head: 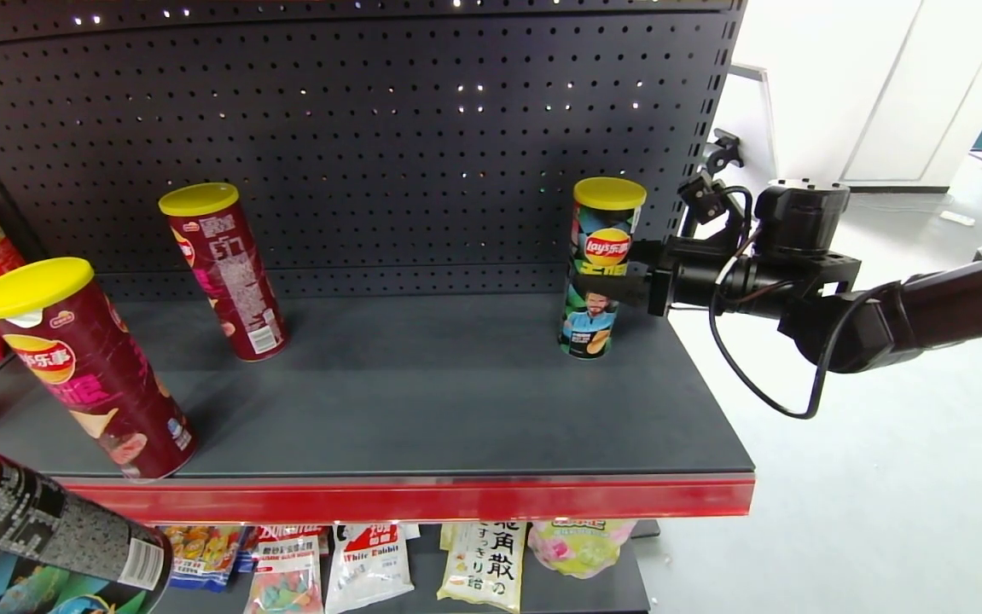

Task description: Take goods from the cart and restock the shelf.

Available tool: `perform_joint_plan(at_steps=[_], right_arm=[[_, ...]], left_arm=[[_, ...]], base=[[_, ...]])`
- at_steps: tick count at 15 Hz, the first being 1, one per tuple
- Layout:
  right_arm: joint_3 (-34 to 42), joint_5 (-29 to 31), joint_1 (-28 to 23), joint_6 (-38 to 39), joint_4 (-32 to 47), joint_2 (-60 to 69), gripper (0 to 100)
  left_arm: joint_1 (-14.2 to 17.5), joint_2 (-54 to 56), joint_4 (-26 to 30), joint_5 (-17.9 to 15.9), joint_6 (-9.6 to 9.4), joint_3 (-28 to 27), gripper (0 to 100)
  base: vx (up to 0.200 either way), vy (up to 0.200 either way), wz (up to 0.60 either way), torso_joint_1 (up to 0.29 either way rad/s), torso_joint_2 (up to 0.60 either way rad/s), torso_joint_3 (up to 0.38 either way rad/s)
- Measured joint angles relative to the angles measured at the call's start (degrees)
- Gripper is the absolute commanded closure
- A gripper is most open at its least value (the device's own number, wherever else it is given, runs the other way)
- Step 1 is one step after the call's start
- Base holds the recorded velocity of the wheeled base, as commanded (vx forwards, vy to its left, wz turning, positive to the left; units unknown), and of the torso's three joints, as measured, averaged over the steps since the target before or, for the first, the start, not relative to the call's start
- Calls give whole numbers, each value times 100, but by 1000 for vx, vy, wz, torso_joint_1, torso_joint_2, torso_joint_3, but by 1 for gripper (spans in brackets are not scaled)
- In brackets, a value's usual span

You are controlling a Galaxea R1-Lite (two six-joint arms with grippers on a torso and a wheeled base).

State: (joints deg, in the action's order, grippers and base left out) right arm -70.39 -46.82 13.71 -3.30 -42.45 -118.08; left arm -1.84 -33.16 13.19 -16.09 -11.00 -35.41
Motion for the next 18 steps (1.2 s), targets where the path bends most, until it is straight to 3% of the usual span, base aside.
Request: perform_joint_plan(at_steps=[1,8,11,18], right_arm=[[-1,2,-2,0,0,-13,100],[77,95,39,-127,-61,7,100],[221,169,52,-118,-30,254,100],[1579,508,205,-112,-49,1401,100]], left_arm=[[0,0,0,0,0,2,100],[0,11,7,-7,0,17,100],[0,6,35,-352,7,20,100],[6,-226,16,-308,-2,6,100]], base=[[0,0,0,0,0,0],[0,0,0,0,0,0],[0,0,0,0,0,0],[0,0,0,0,0,0]])
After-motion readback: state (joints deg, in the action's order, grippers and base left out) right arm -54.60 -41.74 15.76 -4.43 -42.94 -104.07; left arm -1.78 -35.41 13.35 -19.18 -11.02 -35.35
